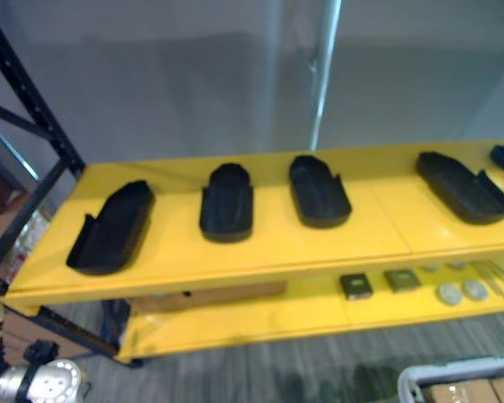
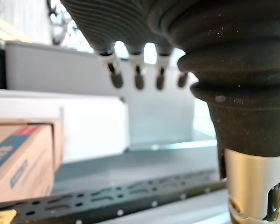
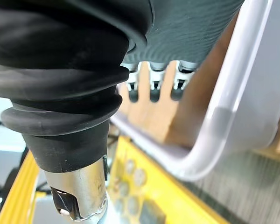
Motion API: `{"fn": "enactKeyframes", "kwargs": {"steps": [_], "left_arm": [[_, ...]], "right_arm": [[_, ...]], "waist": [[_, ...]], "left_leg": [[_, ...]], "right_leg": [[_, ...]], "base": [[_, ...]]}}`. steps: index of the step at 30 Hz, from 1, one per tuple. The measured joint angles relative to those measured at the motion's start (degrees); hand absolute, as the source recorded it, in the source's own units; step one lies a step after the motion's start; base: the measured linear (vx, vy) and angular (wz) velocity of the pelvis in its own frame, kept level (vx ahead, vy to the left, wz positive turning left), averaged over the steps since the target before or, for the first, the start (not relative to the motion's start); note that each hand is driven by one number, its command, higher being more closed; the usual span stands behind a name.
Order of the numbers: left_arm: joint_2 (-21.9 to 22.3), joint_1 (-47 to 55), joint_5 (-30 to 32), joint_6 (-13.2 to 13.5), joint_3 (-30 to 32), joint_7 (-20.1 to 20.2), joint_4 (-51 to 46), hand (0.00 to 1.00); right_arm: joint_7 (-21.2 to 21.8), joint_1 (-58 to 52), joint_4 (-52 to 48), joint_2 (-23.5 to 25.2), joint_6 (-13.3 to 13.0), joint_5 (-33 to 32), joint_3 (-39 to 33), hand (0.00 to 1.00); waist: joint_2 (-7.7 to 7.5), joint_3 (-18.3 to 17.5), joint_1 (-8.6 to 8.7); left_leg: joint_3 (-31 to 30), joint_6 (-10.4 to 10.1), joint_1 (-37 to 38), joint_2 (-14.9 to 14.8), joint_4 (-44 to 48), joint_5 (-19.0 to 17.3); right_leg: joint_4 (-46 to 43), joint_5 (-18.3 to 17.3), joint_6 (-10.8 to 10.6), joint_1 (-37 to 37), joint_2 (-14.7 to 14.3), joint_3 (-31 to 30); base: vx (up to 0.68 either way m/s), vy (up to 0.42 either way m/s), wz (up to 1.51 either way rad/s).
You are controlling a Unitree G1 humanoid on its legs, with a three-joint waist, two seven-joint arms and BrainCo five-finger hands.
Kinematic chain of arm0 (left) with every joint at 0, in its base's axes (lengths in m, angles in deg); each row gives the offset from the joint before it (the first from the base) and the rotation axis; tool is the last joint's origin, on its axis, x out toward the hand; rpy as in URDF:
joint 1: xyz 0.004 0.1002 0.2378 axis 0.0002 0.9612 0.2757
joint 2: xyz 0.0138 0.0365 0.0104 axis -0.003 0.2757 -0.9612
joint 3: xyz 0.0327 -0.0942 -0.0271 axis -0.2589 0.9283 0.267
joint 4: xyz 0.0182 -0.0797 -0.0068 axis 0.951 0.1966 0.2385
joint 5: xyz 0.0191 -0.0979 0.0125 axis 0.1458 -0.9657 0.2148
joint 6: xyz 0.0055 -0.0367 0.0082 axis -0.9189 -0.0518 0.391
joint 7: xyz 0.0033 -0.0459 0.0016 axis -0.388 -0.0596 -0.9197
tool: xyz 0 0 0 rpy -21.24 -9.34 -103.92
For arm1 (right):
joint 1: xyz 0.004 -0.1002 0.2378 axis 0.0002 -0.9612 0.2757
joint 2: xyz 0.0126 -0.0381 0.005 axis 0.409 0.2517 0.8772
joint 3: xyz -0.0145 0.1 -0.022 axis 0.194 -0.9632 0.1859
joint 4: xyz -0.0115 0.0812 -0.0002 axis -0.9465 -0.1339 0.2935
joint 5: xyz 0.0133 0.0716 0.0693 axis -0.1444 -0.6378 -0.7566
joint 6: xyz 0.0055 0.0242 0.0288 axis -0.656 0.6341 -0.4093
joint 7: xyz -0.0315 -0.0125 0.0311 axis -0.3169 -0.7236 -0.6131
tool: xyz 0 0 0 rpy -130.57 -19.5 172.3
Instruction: Walk over and take plastic housings, then place them on the shelf
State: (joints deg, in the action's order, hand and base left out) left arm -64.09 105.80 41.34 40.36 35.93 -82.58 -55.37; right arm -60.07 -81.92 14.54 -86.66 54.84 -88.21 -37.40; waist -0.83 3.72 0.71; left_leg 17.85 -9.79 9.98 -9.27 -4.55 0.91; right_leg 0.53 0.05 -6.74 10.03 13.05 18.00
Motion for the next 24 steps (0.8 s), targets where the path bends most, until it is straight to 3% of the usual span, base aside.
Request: {"fn": "enactKeyframes", "kwargs": {"steps": [3, 9, 10, 13, 15, 17, 20, 24], "left_arm": [[1.2, 0.0, -3.9, 0.2, -0.1, 5.5, 1.2, 0.0], [2.3, -0.1, -9.5, 0.3, -4.4, 12.3, 2.4, 0.0], [2.3, -0.2, -10.1, 0.2, -4.7, 12.7, 2.4, 1.0], [2.1, -0.8, -10.6, -1.2, -6.5, 14.3, 2.4, 1.0], [2.0, -2.6, -10.6, -2.9, -7.3, 14.9, 3.2, 1.0], [1.6, -3.7, -11.9, -4.0, -7.8, 15.4, 4.0, 1.0], [0.9, -5.4, -11.9, -6.5, -8.5, 17.6, 4.4, 1.0], [-0.6, -6.5, -6.5, -11.3, -8.5, 19.3, 4.3, 1.0]], "right_arm": [[0.1, 0.2, 0.1, 0.0, 0.6, 0.0, 0.6, 0.0], [1.6, -0.2, 3.3, 0.0, 2.9, 0.0, 3.5, 0.0], [1.8, -0.3, 3.7, 0.0, 3.1, 0.0, 3.7, 0.0], [5.3, -0.6, 6.8, -0.1, 5.5, -1.0, 3.7, 0.0], [13.0, -0.7, 10.0, -0.6, 10.9, -3.4, 3.5, 0.0], [17.0, -0.7, 12.0, -0.7, 12.8, -3.1, 3.5, 0.0], [23.4, -1.2, 14.3, -0.7, 13.9, -1.1, 3.5, 0.0], [31.5, -1.5, 16.0, -1.9, 14.6, 1.0, 4.3, 0.0]], "waist": [[-0.1, 0.1, 0.14], [-0.09, 0.1, 0.24], [-0.1, 0.1, 0.31], [-0.17, 0.1, 0.47], [-0.28, 0.3, 0.83], [-0.23, 0.4, 1.39], [-0.24, 0.5, 1.91], [-0.62, 0.7, 1.96]], "left_leg": [[-0.2, 0.0, -0.1, 0.0, -0.1, 0.3], [-0.4, -0.1, -0.1, 0.0, -0.1, 0.6], [-0.4, -0.1, -0.1, 0.0, -0.1, 0.6], [-0.2, -0.1, -0.1, 0.0, -0.1, 0.5], [-0.1, -0.1, -0.1, -0.1, -0.1, 0.5], [0.0, -0.1, -0.1, -0.1, -0.1, 0.5], [0.3, -0.1, 0.0, -0.1, -0.1, 0.5], [1.5, -0.2, 0.4, -0.1, -0.1, 0.4]], "right_leg": [[0.0, -0.2, -0.4, 0.0, 0.0, 0.6], [-0.1, -0.5, -1.3, 0.1, 0.1, 0.8], [0.0, -0.5, -1.3, 0.1, 0.1, 0.8], [0.1, -0.3, -1.6, 0.1, 0.1, 0.7], [0.3, -0.2, -1.7, 0.1, 0.0, 0.6], [0.3, -0.2, -1.8, 0.1, 0.0, 0.5], [0.5, 0.0, -1.9, 0.1, 0.0, 0.1], [1.2, 0.3, -2.4, 0.0, -0.1, -0.9]], "base": [[-0.06, -0.018, 0.03], [-0.01, -0.004, 0.01], [0.0, 0.0, 0.0], [0.0, 0.0, 0.0], [0.0, 0.0, 0.0], [0.0, 0.0, 0.0], [0.0, 0.0, -0.05], [-0.01, 0.003, -0.12]]}}
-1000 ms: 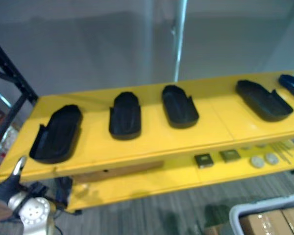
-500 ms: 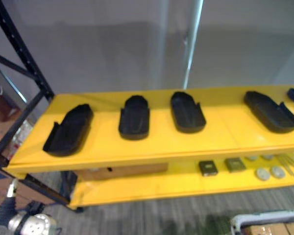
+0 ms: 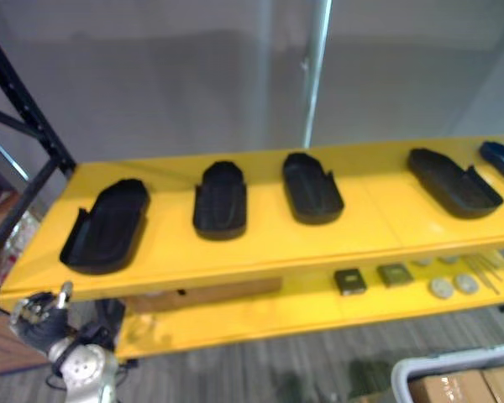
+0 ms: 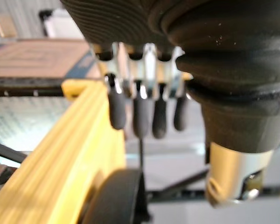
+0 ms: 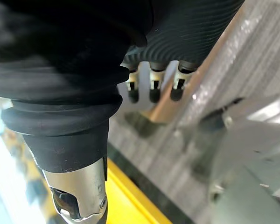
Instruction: Walk over and take plastic housings, then place them on the shelf
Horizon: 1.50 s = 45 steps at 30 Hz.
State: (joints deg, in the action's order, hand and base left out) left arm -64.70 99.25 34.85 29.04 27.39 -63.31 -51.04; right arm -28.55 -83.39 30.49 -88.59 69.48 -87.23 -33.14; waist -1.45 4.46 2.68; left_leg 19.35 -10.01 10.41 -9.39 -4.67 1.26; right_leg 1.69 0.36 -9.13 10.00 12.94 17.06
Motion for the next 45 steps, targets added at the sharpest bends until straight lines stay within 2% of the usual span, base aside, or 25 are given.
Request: {"fn": "enactKeyframes", "kwargs": {"steps": [1, 3, 6, 9, 12, 18, 21, 26, 34, 37, 41, 45], "left_arm": [[-1.2, -0.2, 2.1, -1.7, 0.0, 0.2, 0.0, 1.0], [-3.1, -0.3, 6.4, -4.1, 0.2, 0.5, -0.1, 1.0], [-5.6, -0.2, 13.0, -7.8, 0.6, 2.9, -1.6, 1.0], [-7.4, 1.5, 16.4, -10.4, 0.8, 6.8, -5.6, 1.0], [-8.7, 3.1, 19.1, -12.2, 0.7, 12.4, -8.3, 1.0], [-10.5, 4.2, 22.6, -14.3, -0.2, 19.3, -9.7, 1.0], [-14.2, 4.3, 25.7, -14.8, -1.9, 23.1, -10.1, 1.0], [-17.8, 4.2, 25.8, -16.8, -2.8, 29.1, -11.2, 1.0], [-19.3, 3.9, 25.3, -17.0, -4.6, 30.7, -11.2, 1.0], [-21.5, 3.7, 25.3, -17.1, -5.4, 32.0, -11.0, 1.0], [-23.2, 1.7, 25.3, -18.2, -7.0, 34.7, -8.7, 1.0], [-23.2, 0.4, 25.3, -20.2, -7.1, 36.6, -6.6, 1.0]], "right_arm": [[3.4, -0.1, 0.4, -0.7, 1.4, -0.1, 0.6, 0.0], [7.4, -0.1, 1.1, -1.2, 3.6, 0.1, 1.2, 0.0], [11.7, 0.0, 2.7, -1.4, 6.2, 1.2, 2.0, 0.0], [13.1, 0.0, 2.8, -1.6, 8.1, 1.9, 2.0, 0.0], [13.4, 0.1, 2.9, -2.1, 8.3, 2.0, 1.9, 0.0], [13.2, 1.1, 2.9, -3.4, 8.3, 1.7, 1.7, 0.0], [12.6, 1.6, 3.0, -3.8, 8.3, 1.7, 1.3, 0.0], [12.3, 2.9, 3.1, -4.9, 9.1, 1.2, -1.0, 0.0], [12.4, 3.0, 3.3, -5.2, 9.4, 1.3, -2.8, 0.0], [12.4, 3.0, 3.3, -5.2, 9.4, 1.3, -3.2, 0.0], [12.3, 3.1, 3.3, -5.2, 9.4, 1.3, -3.2, 0.0], [12.3, 3.1, 3.3, -5.3, 9.5, 1.3, -3.2, 0.0]], "waist": [[-0.02, 0.0, 0.1], [-0.02, 0.0, 0.09], [0.06, 0.1, -0.28], [0.23, 0.2, -0.34], [0.56, 0.5, -0.45], [1.43, 1.2, -1.6], [1.57, 1.4, -1.82], [2.44, 2.1, -1.66], [2.68, 2.2, -1.55], [2.72, 2.2, -1.49], [2.95, 2.2, -1.6], [3.08, 2.2, -0.86]], "left_leg": [[0.0, 0.0, 0.1, 0.0, 0.0, 0.0], [0.0, 0.0, 0.1, 0.0, 0.0, -0.1], [-0.1, 0.0, -0.1, 0.0, 0.0, -0.1], [-0.6, 0.0, -0.4, 0.1, 0.0, -0.1], [-1.7, 0.0, -0.5, 0.2, 0.0, -0.1], [-2.7, 0.0, -0.9, 0.2, 0.0, 0.0], [-3.4, 0.1, -1.5, 0.2, 0.0, 0.1], [-3.1, 0.1, -1.5, 0.2, 0.0, 0.1], [-2.8, 0.1, -1.5, 0.2, 0.0, 0.0], [-2.5, 0.1, -1.5, 0.2, 0.0, 0.0], [-1.4, 0.1, -1.5, 0.2, 0.0, 0.0], [-1.2, 0.1, -1.4, 0.1, 0.0, 0.0]], "right_leg": [[0.0, 0.0, 0.1, 0.0, 0.0, 0.0], [0.0, -0.1, 0.1, 0.0, 0.0, 0.0], [0.1, -0.1, 0.1, 0.0, 0.0, 0.1], [0.2, -0.1, 0.1, 0.1, 0.0, 0.5], [0.2, -0.2, 0.3, 0.8, 0.1, 1.8], [0.1, -0.6, 0.8, 1.2, 0.1, 2.8], [-0.1, -0.8, 0.7, 1.0, 0.1, 3.3], [-0.1, -0.7, 0.6, 0.9, 0.1, 3.2], [-0.1, -0.7, 0.5, 0.7, 0.1, 3.0], [-0.1, -0.7, 0.5, 0.4, 0.1, 2.7], [-0.1, -0.7, 0.5, -0.2, 0.1, 1.7], [-0.1, -0.5, 0.3, -0.3, 0.0, 1.5]], "base": [[-0.01, 0.0, -0.04], [0.0, 0.0, 0.0], [0.0, 0.0, 0.0], [0.0, -0.003, 0.06], [0.01, -0.007, 0.16], [0.0, -0.005, 0.1], [0.0, -0.009, 0.13], [0.0, 0.0, 0.0], [0.0, 0.0, 0.0], [-0.01, 0.002, -0.04], [-0.02, 0.007, -0.11], [0.0, 0.0, 0.0]]}}
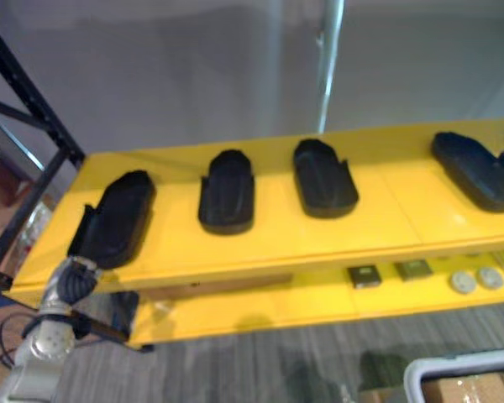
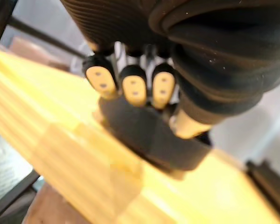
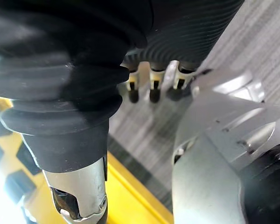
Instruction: Walk over and take plastic housings, then place them on the shelf
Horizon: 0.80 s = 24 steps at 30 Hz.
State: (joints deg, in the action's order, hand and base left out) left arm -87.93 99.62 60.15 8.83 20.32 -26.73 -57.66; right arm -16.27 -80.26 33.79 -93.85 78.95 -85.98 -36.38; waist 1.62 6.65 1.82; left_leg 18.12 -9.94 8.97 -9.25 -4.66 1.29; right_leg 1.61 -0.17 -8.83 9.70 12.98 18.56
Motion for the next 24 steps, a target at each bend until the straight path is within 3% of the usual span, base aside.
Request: {"fn": "enactKeyframes", "kwargs": {"steps": [9, 24], "left_arm": [[-2.3, -1.5, 0.0, -1.3, 0.0, 1.0, 0.8, 1.0], [-2.4, -4.9, -0.2, -1.7, 0.0, 2.1, 7.2, 1.0]], "right_arm": [[0.0, 0.0, 0.0, 0.0, 0.0, 0.1, -0.1, 0.0], [-0.1, -0.4, -0.1, 0.0, 0.1, 0.1, -0.4, 0.0]], "waist": [[0.03, 0.0, 0.48], [0.15, -0.8, 0.54]], "left_leg": [[0.7, 0.0, 0.1, 0.0, 0.0, 0.0], [1.4, 0.0, 0.4, 0.0, 0.0, 0.0]], "right_leg": [[0.0, 0.2, 0.0, -0.3, 0.0, -0.6], [0.0, 0.5, -0.2, -0.7, 0.0, -1.6]], "base": [[0.0, 0.002, -0.02], [0.0, 0.002, -0.02]]}}
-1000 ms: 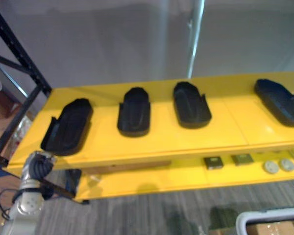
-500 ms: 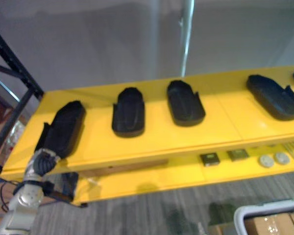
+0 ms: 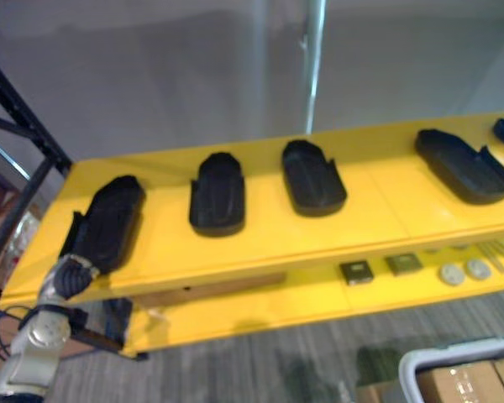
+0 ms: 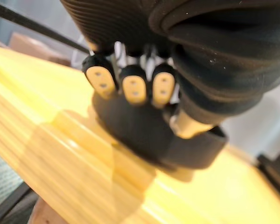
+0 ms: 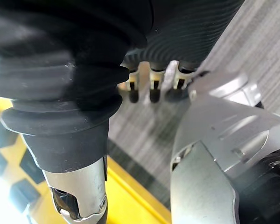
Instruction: Walk over and take plastic housings, then place them on the shelf
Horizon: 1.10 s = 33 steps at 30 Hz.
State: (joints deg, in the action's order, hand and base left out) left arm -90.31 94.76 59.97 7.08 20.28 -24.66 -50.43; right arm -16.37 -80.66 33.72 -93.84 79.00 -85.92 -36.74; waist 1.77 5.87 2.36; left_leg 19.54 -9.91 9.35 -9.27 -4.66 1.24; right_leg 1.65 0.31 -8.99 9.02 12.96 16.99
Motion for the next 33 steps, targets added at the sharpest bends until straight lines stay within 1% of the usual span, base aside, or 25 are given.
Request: {"fn": "enactKeyframes", "kwargs": {"steps": [3, 14, 16, 19, 25, 27, 33], "left_arm": [[0.0, -0.3, -1.6, -0.1, 0.0, 0.0, 0.9, 1.0], [-0.1, -1.3, -2.3, 0.0, -0.1, -0.7, 6.2, 1.0], [-0.1, -2.0, -3.8, 0.0, -0.2, -0.9, 7.2, 1.0], [-0.1, -3.1, -3.9, 0.1, -0.4, -1.4, 8.4, 1.0], [-0.4, -4.1, -4.4, 0.1, -1.9, -2.6, 9.0, 1.0], [-0.5, -5.1, -4.4, 0.1, -1.8, -3.0, 9.6, 1.0], [-2.1, -6.1, -4.4, 0.1, -1.9, -3.0, 9.6, 1.0]], "right_arm": [[0.0, -0.1, 0.0, 0.0, 0.0, 0.0, 0.0, 0.0], [-0.1, -0.2, -0.2, 0.0, 0.1, 0.0, 0.4, 0.0], [-0.1, -0.3, -0.2, 0.0, 0.3, 0.0, 0.4, 0.0], [-0.1, -0.5, -0.2, 0.0, 0.3, 0.2, 0.4, 0.0], [-0.1, -0.8, -0.2, 0.0, 0.3, 0.6, 0.4, 0.0], [-0.1, -0.8, -0.2, 0.0, 0.7, 0.7, 0.4, 0.0], [0.0, -1.2, -0.2, 0.0, 0.9, 1.1, 0.4, 0.0]], "waist": [[0.01, 0.0, 0.02], [-0.05, -0.1, 0.03], [-0.22, -0.2, 0.14], [-0.36, -0.3, 0.24], [-0.37, -0.3, 0.35], [-0.37, -0.3, 0.35], [-0.44, -0.3, 0.51]], "left_leg": [[0.0, 0.0, 0.0, 0.0, 0.0, 0.0], [1.6, 0.0, 0.6, 0.0, 0.0, -0.2], [1.6, 0.0, 0.6, 0.0, 0.0, -0.2], [1.7, 0.0, 0.7, 0.0, 0.0, -0.2], [1.9, 0.0, 0.7, 0.0, 0.0, -0.2], [2.0, 0.0, 0.7, 0.0, 0.0, -0.2], [3.0, 0.0, 1.5, 0.0, 0.0, -0.4]], "right_leg": [[0.0, 0.0, 0.0, 0.0, 0.0, 0.0], [0.0, 0.3, 0.0, -0.8, 0.0, -1.6], [0.0, 0.3, 0.0, -0.8, 0.0, -1.7], [0.0, 0.4, 0.0, -0.9, 0.0, -1.8], [0.0, 0.4, -0.1, -0.9, -0.1, -2.0], [0.0, 0.4, -0.1, -1.0, -0.1, -2.1], [0.0, 0.6, 0.0, -1.0, -0.1, -3.1]], "base": [[0.0, 0.0, 0.0], [-0.01, 0.003, -0.06], [-0.01, 0.0, -0.02], [0.0, 0.0, 0.0], [0.0, 0.0, 0.0], [0.0, 0.0, -0.02], [-0.01, 0.002, -0.08]]}}
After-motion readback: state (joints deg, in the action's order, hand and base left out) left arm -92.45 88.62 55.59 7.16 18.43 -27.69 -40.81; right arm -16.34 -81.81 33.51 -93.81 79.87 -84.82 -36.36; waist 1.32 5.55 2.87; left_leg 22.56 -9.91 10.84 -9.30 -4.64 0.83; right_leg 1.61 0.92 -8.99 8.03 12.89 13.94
